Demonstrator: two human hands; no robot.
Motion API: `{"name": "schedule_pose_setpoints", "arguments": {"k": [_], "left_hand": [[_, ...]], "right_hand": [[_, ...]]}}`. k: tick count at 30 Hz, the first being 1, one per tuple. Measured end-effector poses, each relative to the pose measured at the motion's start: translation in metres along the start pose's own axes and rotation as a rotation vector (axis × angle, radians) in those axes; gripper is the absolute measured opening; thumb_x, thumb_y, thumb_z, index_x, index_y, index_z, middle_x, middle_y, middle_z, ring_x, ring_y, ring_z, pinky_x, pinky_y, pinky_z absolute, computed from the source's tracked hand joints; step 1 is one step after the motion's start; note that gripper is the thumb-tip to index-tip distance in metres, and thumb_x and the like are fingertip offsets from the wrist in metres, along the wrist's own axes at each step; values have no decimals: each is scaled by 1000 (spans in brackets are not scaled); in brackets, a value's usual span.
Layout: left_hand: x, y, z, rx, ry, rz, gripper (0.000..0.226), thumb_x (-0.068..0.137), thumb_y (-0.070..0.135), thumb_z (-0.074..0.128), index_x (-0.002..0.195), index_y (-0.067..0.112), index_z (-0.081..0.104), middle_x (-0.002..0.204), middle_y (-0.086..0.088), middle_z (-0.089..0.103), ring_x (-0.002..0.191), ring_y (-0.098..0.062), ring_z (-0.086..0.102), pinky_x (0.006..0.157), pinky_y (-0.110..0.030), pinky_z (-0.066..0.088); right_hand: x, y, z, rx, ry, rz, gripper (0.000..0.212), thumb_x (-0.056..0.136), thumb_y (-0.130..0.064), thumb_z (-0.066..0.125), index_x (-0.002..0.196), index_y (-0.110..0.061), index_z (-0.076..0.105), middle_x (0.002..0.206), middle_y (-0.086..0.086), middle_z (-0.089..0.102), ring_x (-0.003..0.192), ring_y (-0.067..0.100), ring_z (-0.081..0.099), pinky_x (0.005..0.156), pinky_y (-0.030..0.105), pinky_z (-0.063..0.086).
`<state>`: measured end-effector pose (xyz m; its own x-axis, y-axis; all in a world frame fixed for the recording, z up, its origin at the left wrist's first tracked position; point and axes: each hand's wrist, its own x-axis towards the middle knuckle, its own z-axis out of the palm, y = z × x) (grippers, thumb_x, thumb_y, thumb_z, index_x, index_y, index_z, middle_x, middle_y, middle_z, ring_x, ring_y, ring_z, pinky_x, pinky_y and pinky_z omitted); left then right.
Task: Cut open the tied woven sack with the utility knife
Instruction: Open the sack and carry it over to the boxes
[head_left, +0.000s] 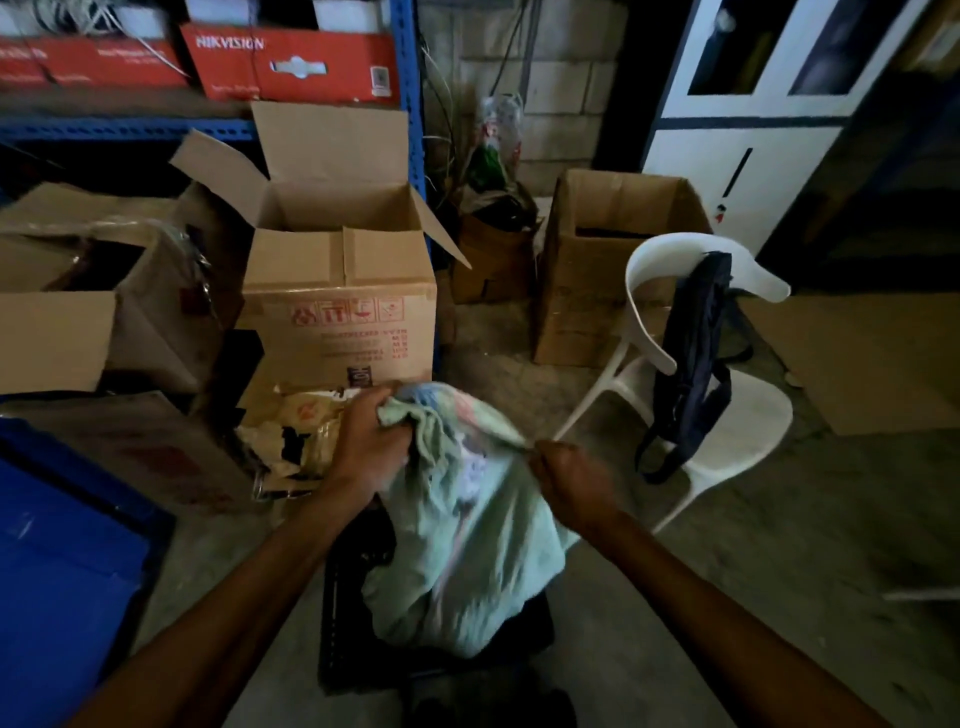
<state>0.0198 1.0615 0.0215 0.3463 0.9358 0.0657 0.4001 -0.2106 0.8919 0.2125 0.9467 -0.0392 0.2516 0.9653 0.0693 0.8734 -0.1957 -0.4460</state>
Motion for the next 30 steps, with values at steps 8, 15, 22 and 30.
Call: {"name": "schedule_pose_setpoints", "arguments": {"k": [8,15,22,30], "left_hand": [[25,39,-52,-71,171,198,29,79,-11,53,100,6,63,85,2,63,77,-5,59,61,-3,43],[31,21,-92,-103,330,102,26,76,-11,51,91,5,65,81,-1,64,75,-17,63,61,-6,44],[39,57,-117,-203,373,308,17,78,-3,48,75,12,57,72,0,59,65,3,56,64,-15,46],[63,104,-165,-165,491,398,18,76,6,50,82,21,59,75,8,63,78,-15,60,75,-35,50]], "right_hand": [[58,-51,-78,114,246,-91,33,94,-27,47,78,-2,60,72,21,65,63,32,60,60,33,40],[45,-76,-108,-248,-104,-175,57,76,-49,67,120,-17,55,108,12,68,97,31,64,76,29,47],[75,-92,-174,-200,197,-303,20,79,-17,68,96,-9,65,93,18,72,86,36,66,70,46,54],[91,-108,-241,-338,410,-214,18,80,-12,65,96,-5,63,96,27,64,91,43,61,74,45,47]]}}
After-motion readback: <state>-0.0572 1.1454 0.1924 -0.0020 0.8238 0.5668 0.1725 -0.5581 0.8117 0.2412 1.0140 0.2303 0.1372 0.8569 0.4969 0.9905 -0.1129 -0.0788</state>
